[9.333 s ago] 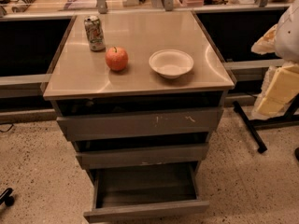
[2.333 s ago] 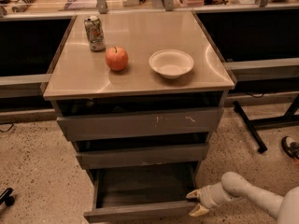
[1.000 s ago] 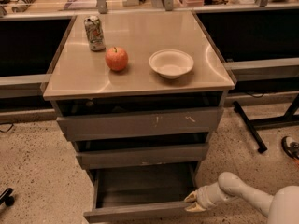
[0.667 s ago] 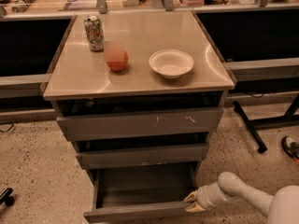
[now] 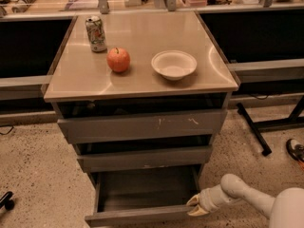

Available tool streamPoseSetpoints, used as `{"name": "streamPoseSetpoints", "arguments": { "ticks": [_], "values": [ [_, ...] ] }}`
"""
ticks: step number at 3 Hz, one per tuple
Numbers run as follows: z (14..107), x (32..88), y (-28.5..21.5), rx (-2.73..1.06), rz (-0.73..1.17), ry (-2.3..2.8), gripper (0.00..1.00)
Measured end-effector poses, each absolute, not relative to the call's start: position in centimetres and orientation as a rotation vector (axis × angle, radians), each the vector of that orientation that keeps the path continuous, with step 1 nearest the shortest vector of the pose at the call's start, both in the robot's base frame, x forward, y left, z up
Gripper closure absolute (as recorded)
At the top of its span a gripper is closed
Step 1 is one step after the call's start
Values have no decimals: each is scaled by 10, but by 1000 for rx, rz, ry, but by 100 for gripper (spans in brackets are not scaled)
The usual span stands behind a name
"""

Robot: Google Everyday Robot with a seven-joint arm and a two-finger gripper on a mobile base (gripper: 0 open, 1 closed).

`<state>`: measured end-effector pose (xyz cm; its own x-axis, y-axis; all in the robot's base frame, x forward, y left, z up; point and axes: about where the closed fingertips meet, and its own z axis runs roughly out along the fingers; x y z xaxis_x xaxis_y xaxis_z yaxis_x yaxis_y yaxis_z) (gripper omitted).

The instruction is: Close bottom drawer

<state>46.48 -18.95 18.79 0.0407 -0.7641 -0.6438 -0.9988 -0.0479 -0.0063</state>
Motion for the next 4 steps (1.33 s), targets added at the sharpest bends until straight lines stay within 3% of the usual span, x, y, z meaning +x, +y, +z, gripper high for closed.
{"name": "streamPoseSetpoints", "arguments": {
  "ticks": [4],
  "values": [
    [188, 493, -184, -1874, 668, 1721, 100]
  ]
}}
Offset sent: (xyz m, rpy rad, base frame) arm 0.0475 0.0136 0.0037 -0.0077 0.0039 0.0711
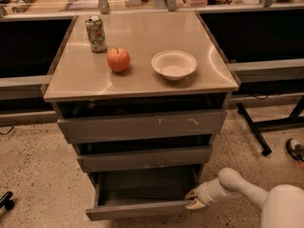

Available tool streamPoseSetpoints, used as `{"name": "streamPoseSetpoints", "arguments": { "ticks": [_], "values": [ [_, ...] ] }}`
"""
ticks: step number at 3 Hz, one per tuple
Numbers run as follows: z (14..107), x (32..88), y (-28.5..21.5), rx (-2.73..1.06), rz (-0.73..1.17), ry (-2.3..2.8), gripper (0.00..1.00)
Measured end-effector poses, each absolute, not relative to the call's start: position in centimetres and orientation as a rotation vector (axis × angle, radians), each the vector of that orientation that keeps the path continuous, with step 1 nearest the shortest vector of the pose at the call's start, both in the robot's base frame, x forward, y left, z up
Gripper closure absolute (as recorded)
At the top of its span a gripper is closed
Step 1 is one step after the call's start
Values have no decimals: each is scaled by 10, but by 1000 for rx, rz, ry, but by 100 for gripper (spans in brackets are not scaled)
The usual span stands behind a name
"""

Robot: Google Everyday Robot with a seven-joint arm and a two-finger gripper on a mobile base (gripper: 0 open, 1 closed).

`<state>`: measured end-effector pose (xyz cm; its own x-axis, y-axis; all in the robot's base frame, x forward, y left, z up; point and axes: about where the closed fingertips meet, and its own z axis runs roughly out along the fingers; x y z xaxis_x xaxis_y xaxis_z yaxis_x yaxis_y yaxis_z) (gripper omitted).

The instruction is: Close bottom drawer

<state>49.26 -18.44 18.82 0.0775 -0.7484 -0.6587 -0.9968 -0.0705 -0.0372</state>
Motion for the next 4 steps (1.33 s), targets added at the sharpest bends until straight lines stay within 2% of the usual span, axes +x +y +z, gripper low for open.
{"name": "streamPoseSetpoints", "arguments": {
  "ticks": [4],
  "values": [
    [188, 516, -180, -1839, 645, 1677, 100]
  ]
}}
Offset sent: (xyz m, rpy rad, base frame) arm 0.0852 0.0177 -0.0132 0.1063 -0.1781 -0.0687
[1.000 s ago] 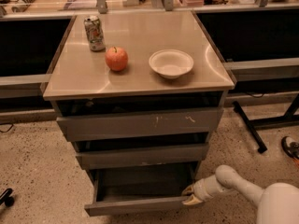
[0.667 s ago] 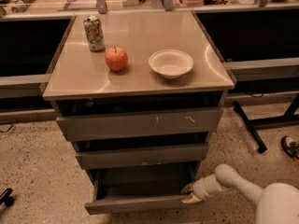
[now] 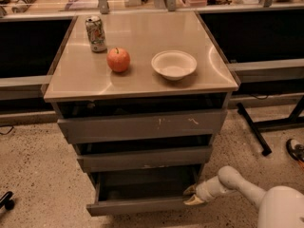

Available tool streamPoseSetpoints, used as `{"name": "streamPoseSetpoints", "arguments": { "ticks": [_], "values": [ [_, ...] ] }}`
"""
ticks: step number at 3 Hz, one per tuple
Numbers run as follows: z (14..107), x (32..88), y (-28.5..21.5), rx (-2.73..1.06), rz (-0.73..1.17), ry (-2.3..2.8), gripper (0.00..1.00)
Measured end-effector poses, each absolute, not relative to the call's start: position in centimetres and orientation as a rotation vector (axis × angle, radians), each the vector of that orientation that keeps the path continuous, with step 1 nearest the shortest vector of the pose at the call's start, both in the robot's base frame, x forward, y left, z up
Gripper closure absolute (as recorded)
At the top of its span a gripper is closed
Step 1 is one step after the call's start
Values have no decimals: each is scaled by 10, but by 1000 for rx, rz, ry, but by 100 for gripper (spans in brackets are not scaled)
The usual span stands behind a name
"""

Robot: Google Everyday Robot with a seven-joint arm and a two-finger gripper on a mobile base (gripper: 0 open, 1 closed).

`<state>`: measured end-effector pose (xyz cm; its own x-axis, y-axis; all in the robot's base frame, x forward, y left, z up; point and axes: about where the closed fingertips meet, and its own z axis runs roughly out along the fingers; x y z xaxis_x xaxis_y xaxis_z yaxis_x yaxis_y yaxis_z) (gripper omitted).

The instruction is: Close bottom drawer

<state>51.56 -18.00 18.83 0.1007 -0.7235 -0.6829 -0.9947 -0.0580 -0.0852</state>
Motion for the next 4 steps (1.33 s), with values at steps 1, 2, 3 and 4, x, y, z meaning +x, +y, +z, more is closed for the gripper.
{"name": "streamPoseSetpoints", "arguments": {
  "ticks": [1, 2, 3, 4],
  "values": [
    [190, 530, -178, -1839, 615, 1677, 100],
    [192, 558, -177, -1858, 554, 1694, 100],
    [192, 597, -175, -1898, 482, 1728, 100],
    [192, 594, -175, -1898, 482, 1728, 100]
  ]
}}
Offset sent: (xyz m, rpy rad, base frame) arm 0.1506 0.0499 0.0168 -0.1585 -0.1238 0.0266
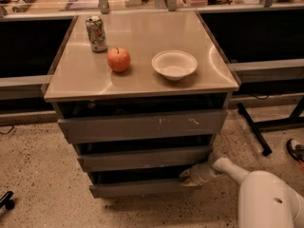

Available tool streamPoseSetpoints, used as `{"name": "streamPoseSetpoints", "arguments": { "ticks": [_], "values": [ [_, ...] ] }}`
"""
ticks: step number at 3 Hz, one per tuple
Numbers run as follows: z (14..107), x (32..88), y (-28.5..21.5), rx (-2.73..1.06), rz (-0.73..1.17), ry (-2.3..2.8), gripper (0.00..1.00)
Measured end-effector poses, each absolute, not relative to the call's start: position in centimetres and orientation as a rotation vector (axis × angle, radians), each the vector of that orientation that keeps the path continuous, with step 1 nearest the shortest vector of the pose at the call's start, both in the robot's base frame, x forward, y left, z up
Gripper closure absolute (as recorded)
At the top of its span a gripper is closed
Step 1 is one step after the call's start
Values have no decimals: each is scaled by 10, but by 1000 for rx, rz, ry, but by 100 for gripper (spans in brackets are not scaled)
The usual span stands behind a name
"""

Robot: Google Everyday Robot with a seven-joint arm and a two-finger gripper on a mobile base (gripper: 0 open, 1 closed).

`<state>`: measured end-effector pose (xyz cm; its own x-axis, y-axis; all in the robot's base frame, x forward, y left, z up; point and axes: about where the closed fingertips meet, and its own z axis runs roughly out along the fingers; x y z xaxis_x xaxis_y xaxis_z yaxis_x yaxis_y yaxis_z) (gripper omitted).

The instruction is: Close bottom drawer

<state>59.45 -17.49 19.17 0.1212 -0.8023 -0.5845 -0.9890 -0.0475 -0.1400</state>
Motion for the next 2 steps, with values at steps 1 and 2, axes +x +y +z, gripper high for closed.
{"name": "streamPoseSetpoints", "arguments": {
  "ticks": [1, 2],
  "values": [
    [192, 594, -175, -1898, 482, 1728, 83],
    [192, 594, -175, -1898, 482, 1728, 59]
  ]
}}
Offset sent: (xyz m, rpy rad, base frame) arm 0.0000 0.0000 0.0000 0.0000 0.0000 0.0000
